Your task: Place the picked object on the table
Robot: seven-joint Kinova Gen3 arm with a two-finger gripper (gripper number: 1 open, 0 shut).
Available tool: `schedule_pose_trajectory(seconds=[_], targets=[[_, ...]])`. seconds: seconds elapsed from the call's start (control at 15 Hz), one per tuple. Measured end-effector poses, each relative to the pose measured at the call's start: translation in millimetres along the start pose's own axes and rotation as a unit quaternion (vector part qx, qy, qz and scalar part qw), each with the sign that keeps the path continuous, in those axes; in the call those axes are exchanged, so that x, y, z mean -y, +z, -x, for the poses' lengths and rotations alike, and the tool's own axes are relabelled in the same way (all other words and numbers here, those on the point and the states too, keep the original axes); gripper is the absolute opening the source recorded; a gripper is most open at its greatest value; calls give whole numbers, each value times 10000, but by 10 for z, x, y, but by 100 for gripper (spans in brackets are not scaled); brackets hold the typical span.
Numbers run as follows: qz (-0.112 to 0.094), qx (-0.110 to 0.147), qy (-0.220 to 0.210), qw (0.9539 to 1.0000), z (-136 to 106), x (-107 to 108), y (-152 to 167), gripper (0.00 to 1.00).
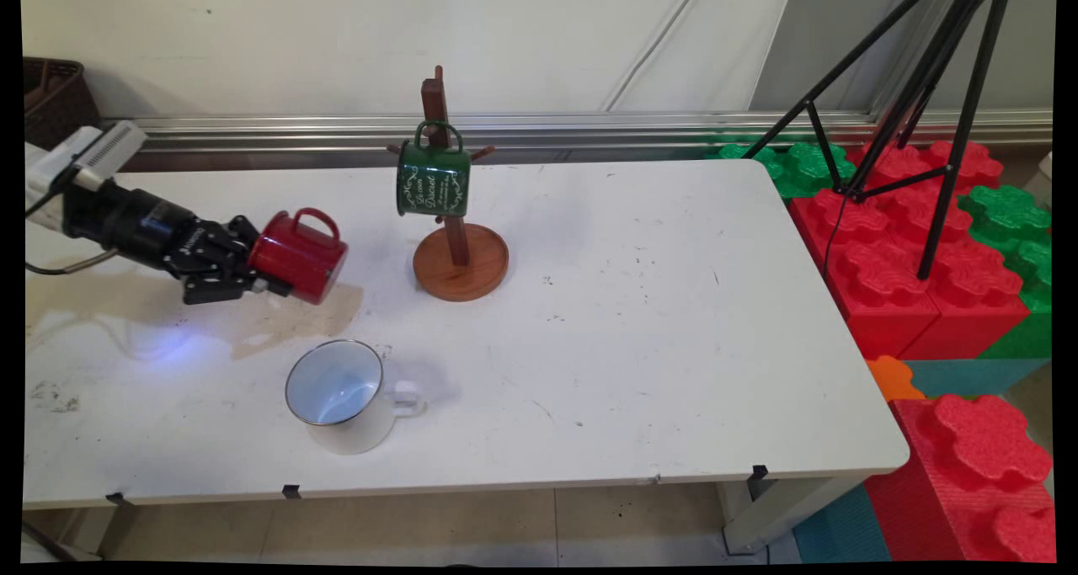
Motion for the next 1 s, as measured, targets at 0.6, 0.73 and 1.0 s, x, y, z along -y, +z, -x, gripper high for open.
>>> schedule_pose_trajectory(seconds=[0.6,0.73,1.0], targets=[[-81,649,219,9976,-8,-36,-386,0],[-84,875,361,9955,-8,-38,-468,0],[-40,1260,647,9899,1,-59,-565,0]])
